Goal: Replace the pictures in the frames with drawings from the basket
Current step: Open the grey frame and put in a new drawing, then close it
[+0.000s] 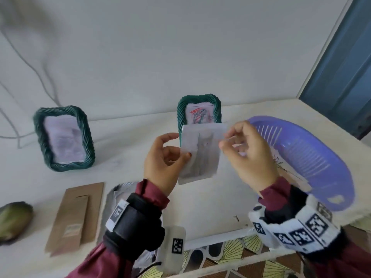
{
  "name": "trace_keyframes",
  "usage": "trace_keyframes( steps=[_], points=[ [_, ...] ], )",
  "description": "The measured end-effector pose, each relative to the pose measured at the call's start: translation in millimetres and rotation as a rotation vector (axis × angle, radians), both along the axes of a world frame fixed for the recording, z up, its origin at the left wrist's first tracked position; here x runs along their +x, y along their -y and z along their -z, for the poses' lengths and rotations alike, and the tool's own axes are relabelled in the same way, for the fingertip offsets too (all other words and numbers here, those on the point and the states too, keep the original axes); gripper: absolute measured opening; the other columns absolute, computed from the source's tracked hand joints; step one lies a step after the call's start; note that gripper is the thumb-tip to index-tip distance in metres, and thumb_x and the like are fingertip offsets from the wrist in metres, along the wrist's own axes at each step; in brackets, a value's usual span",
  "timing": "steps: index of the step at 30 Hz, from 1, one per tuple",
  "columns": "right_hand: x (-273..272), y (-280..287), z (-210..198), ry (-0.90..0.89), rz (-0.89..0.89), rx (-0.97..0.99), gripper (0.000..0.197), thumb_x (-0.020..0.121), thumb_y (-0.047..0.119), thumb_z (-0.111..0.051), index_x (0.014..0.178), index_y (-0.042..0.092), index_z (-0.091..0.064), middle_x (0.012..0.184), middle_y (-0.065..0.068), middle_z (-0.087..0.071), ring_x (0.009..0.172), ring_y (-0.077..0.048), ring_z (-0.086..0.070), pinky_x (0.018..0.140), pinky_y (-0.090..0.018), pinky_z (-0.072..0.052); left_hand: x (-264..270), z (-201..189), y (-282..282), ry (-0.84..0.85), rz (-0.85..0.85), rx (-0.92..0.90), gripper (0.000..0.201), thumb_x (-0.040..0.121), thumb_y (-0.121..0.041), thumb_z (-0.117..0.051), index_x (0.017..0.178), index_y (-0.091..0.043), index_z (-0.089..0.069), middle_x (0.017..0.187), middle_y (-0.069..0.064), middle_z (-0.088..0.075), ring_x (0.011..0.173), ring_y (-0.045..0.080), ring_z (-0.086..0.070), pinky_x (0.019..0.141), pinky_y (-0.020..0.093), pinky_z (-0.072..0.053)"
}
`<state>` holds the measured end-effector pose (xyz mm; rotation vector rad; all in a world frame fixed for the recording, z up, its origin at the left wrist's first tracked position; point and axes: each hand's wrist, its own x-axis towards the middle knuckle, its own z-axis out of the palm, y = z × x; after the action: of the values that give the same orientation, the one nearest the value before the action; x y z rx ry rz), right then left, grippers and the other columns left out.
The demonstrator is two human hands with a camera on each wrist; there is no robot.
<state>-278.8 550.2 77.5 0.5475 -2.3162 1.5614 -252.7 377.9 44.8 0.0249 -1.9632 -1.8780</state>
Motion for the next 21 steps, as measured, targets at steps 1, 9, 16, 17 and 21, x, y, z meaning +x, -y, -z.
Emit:
trace_keyframes(
  steps=[1, 9, 16, 17, 21],
  points=[
    [8, 12, 10, 0.074, -0.072, -0.034, 0.017, 0.079, 0.023, -0.063, 0.086, 0.030, -0.048, 0.095, 0.013, -0.059, 0.083, 0.001, -0.059, 0.069, -0.014, -0.047, 5, 3, 5, -0.003, -0.010, -0.010, 0.039, 0.075, 0.000, -0.070, 0.098, -0.027, -0.054, 0.070, 0.006, -0.067, 0.066, 0.020, -0.064, 0.066, 0.032, -0.053],
    [44, 81, 56, 0.599, -0.267, -0.646, 0.047, 0.080, 0.040, -0.050, 0.125, 0.027, -0.047, 0.117, 0.001, -0.064, 0.109, -0.020, -0.060, 0.093, -0.043, -0.048, 43, 22, 34, 0.102, 0.164, 0.009, 0.028, 0.082, -0.037, -0.051, 0.105, -0.024, -0.058, 0.086, -0.002, -0.074, 0.092, 0.013, -0.067, 0.080, 0.024, -0.053],
    [60, 102, 72, 0.598, -0.107, -0.488, 0.040, 0.088, -0.004, -0.045, 0.118, 0.021, -0.050, 0.106, -0.001, -0.065, 0.099, -0.019, -0.062, 0.075, -0.029, -0.049, 65, 34, 73, 0.191, 0.018, -0.088, 0.025, 0.073, -0.018, -0.056, 0.093, -0.031, -0.064, 0.105, -0.011, -0.067, 0.098, 0.005, -0.060, 0.082, 0.016, -0.047],
    [62, 104, 72, 0.620, -0.112, -0.486, 0.038, 0.088, -0.004, -0.045, 0.117, 0.021, -0.051, 0.105, -0.002, -0.066, 0.096, -0.019, -0.063, 0.073, -0.030, -0.050, 68, 35, 78, 0.222, 0.009, -0.097, 0.023, 0.073, -0.016, -0.060, 0.090, -0.030, -0.065, 0.105, -0.008, -0.066, 0.090, 0.007, -0.060, 0.076, 0.014, -0.048],
    [69, 112, 79, 0.633, -0.143, -0.352, 0.028, 0.087, 0.001, -0.051, 0.108, 0.020, -0.053, 0.097, 0.000, -0.066, 0.087, -0.016, -0.064, 0.067, -0.024, -0.050, 83, 42, 100, 0.304, -0.039, -0.028, 0.031, 0.078, 0.010, -0.062, 0.081, -0.021, -0.068, 0.084, 0.004, -0.065, 0.057, 0.011, -0.054, 0.056, 0.017, -0.049]
  ],
)
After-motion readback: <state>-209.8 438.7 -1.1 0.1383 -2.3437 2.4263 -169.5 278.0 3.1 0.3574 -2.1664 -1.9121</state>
